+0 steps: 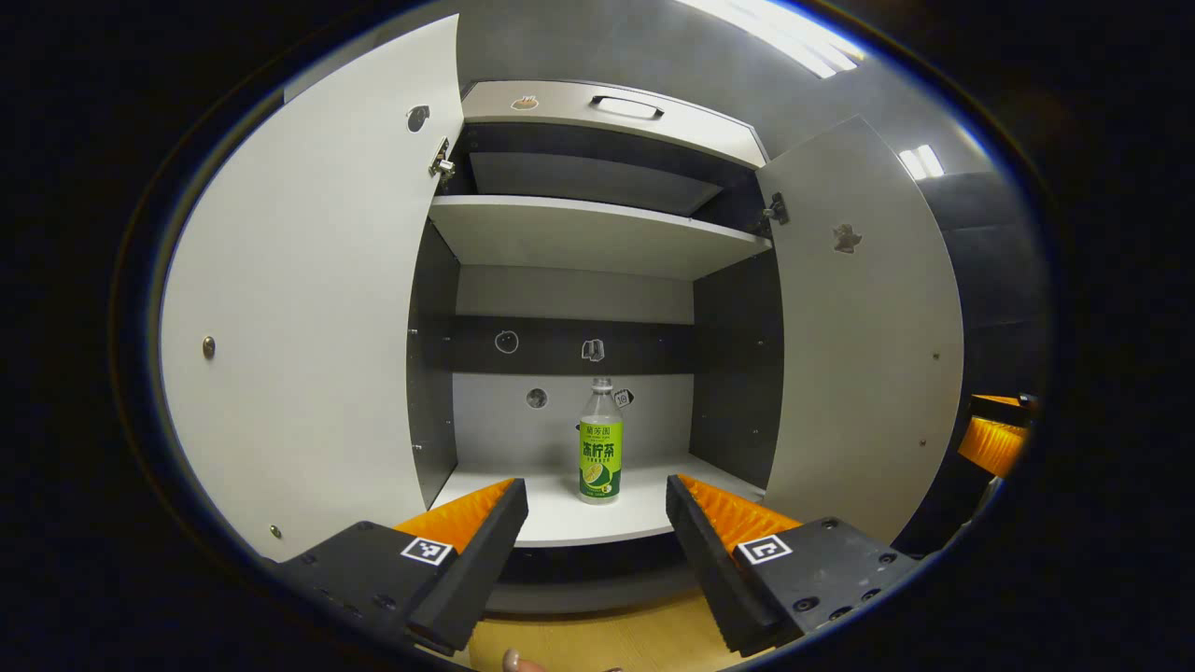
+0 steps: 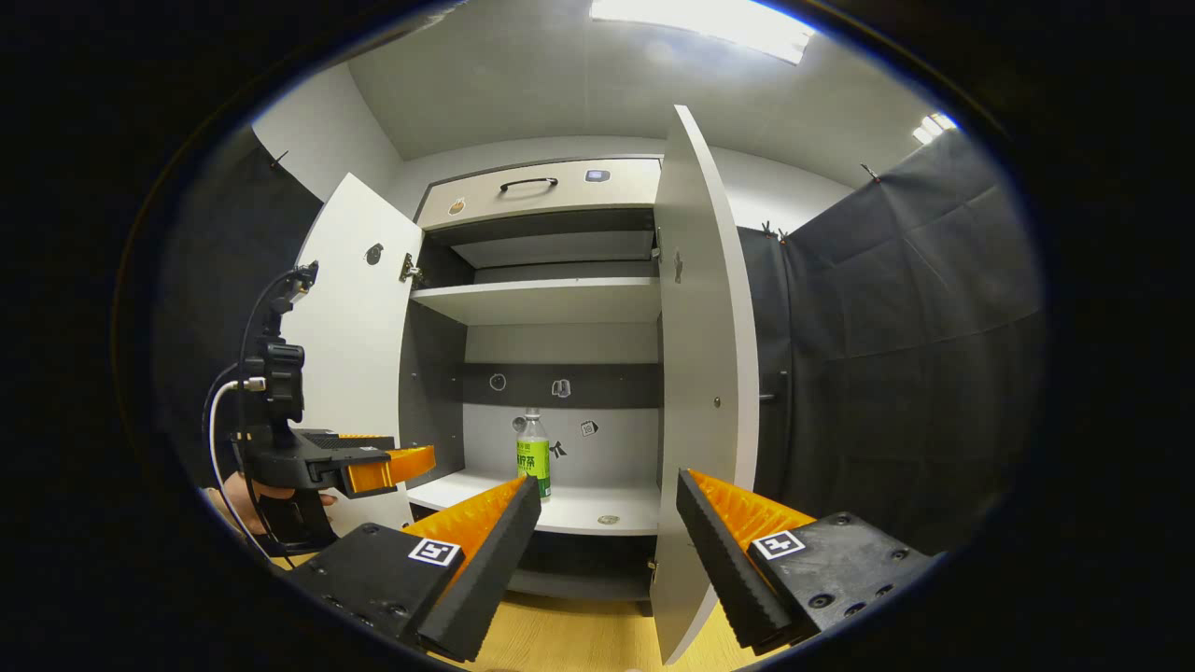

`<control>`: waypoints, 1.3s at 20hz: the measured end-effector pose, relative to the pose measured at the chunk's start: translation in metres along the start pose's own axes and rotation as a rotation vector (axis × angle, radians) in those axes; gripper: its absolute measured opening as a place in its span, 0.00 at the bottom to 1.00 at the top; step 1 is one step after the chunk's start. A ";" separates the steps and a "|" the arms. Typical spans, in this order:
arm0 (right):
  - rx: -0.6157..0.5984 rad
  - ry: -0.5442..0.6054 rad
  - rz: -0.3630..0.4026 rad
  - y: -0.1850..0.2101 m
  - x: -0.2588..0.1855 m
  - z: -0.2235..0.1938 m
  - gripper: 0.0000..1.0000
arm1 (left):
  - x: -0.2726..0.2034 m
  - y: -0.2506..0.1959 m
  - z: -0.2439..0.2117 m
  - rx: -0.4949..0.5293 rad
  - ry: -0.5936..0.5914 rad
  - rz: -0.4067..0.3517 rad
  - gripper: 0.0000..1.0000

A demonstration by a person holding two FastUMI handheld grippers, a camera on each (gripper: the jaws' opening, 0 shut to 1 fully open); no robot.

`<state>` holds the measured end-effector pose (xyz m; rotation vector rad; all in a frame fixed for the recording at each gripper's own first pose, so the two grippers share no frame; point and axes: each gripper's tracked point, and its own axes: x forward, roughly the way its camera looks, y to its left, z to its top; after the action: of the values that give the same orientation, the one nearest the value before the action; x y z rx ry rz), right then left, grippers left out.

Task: Grasp the bottle in the cabinet with the left hand and place it on the coaster, then close the right door with the right hand and the left door with the left hand.

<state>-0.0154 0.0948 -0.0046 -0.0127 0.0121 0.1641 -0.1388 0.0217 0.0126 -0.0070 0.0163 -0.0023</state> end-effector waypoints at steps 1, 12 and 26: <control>-0.003 0.000 -0.003 0.000 -0.001 0.000 0.97 | 0.005 -0.001 0.000 0.004 -0.002 -0.005 0.95; -0.021 0.011 -0.054 -0.012 -0.007 -0.001 0.98 | 0.100 -0.011 -0.004 0.057 -0.029 -0.057 0.94; -0.013 0.055 -0.059 -0.012 0.006 -0.012 0.98 | 0.211 -0.014 -0.041 0.034 -0.005 -0.043 0.93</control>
<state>-0.0076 0.0837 -0.0162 -0.0302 0.0659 0.1044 0.0710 0.0074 -0.0322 0.0270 0.0112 -0.0453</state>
